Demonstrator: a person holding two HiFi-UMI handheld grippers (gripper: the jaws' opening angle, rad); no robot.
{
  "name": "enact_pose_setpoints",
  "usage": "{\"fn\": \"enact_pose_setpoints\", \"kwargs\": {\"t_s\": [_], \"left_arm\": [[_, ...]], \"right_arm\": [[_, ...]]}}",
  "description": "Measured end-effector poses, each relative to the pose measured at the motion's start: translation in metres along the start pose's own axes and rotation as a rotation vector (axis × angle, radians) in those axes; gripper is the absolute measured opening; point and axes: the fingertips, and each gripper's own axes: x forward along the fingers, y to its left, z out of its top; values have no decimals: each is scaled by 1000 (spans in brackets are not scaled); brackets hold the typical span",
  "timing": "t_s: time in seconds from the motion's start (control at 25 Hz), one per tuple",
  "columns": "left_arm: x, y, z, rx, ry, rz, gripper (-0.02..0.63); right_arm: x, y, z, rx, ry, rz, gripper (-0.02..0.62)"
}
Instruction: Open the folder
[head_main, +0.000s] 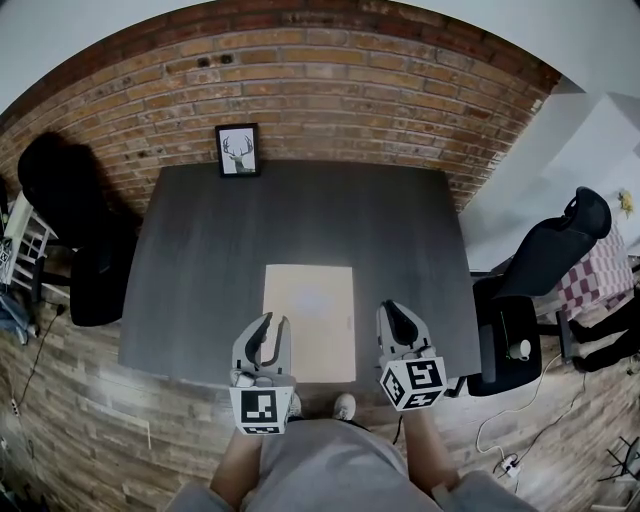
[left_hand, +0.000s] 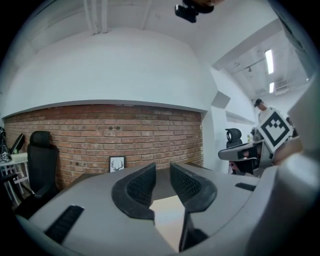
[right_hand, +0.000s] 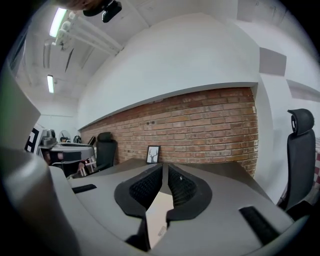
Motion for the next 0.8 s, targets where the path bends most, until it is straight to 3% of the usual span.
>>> {"fn": "enact_pose_setpoints", "kwargs": {"t_s": [0.04, 0.12, 0.8], "left_arm": [[1, -4, -1, 4, 3, -9, 103], [2, -11, -4, 7, 13, -23, 123], [10, -74, -50, 208, 140, -158, 150]], "right_arm": [[0, 0, -4, 2, 11, 8, 13], [1, -1, -10, 8, 27, 20, 33], [2, -9, -71, 58, 171, 77, 64]]}}
